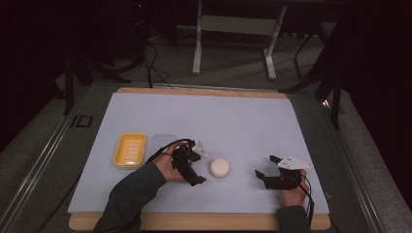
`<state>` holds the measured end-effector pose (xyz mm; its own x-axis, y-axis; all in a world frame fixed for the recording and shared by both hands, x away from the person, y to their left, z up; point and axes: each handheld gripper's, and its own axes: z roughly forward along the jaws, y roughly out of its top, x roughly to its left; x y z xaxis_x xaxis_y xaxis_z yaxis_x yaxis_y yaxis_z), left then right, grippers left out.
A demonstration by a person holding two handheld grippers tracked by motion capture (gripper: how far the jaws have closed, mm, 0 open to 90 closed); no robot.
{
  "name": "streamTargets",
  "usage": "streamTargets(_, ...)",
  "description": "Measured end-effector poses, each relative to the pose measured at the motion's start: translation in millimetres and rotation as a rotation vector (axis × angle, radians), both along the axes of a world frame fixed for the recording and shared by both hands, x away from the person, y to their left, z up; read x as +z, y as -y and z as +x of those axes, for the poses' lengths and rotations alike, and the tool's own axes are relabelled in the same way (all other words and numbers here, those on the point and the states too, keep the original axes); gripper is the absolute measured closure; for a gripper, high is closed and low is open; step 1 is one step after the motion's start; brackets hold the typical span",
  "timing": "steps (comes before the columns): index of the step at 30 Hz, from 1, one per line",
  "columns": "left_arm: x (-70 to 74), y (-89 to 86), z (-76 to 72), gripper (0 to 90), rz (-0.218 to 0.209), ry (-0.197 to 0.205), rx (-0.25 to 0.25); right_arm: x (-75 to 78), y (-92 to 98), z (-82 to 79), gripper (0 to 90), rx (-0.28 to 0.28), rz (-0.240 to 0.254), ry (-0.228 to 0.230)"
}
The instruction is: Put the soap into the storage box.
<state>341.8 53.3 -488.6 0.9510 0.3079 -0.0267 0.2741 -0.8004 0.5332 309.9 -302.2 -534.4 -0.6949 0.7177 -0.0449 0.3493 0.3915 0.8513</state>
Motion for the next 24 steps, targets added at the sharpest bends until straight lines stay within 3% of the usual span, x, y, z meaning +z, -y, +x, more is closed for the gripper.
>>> streamTargets(9, -4.8, 5.7, 2.6, 3.1, -0.019, -0.011, -0.013, 0.0, 0.0, 0.0, 14.5, 0.0, -0.001, 0.001)
streamTargets(17, -6.7, 11.2, 3.7, 9.4, -0.04, 0.034, -0.017, 0.0, -0.1, 0.0, 14.5, 0.0, -0.001, 0.001)
streamTargets(24, -11.1, 19.5, 7.9, 5.1, -0.028, 0.033, -0.019, -0.1, -0.1, 0.1, 14.6, 0.001, -0.001, 0.0)
